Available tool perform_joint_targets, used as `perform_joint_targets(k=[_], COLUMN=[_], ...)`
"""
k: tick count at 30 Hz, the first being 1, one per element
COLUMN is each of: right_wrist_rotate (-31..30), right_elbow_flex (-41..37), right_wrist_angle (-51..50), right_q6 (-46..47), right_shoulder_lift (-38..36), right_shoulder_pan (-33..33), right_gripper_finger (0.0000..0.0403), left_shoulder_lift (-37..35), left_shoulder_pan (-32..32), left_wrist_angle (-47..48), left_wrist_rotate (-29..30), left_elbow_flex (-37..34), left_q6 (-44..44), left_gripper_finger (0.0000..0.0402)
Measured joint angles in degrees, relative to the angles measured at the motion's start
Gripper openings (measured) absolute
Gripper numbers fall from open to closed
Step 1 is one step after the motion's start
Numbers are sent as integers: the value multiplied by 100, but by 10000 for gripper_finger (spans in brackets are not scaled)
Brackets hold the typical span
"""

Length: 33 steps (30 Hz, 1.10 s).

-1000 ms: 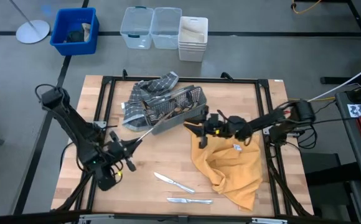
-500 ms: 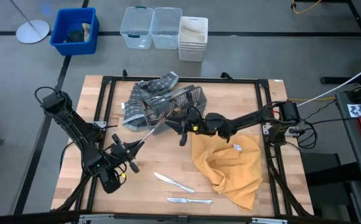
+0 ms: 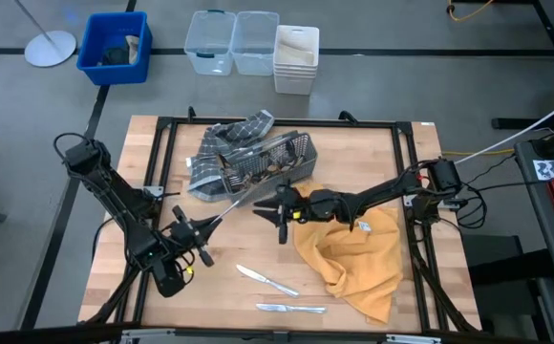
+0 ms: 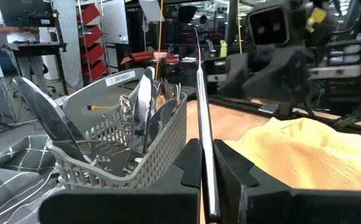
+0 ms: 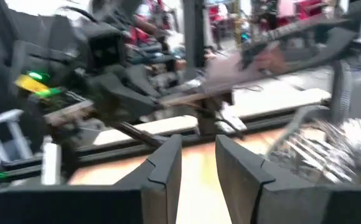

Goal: Sort silverware
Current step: Put the silver knife into the gray silverware basket

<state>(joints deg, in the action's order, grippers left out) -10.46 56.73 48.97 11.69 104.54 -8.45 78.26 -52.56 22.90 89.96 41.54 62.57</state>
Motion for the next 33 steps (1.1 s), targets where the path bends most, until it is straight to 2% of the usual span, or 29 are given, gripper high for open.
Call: perform_joint_targets(k=[3, 10, 21, 33], right_wrist_rotate=[-192, -100, 787, 1669], right_elbow_flex=[0, 0, -2, -4], right_wrist_angle=[23, 397, 874, 1031], right_q6=[-93, -462, -1302, -1646], right_shoulder_lift=[2, 0, -1, 0], right_shoulder_pan=[26, 185, 210, 216], right_gripper_finger=[99, 99, 99, 99], left_shoulder_lift=[0, -2, -2, -2], left_shoulder_pan=[-83, -271, -462, -570], left_wrist_angle=[0, -3, -15, -15], left_wrist_rotate=[0, 2, 7, -16], left_elbow_flex=[0, 1, 2, 2], left_q6=[0, 31, 1, -138], left_gripper_finger=[7, 7, 7, 7])
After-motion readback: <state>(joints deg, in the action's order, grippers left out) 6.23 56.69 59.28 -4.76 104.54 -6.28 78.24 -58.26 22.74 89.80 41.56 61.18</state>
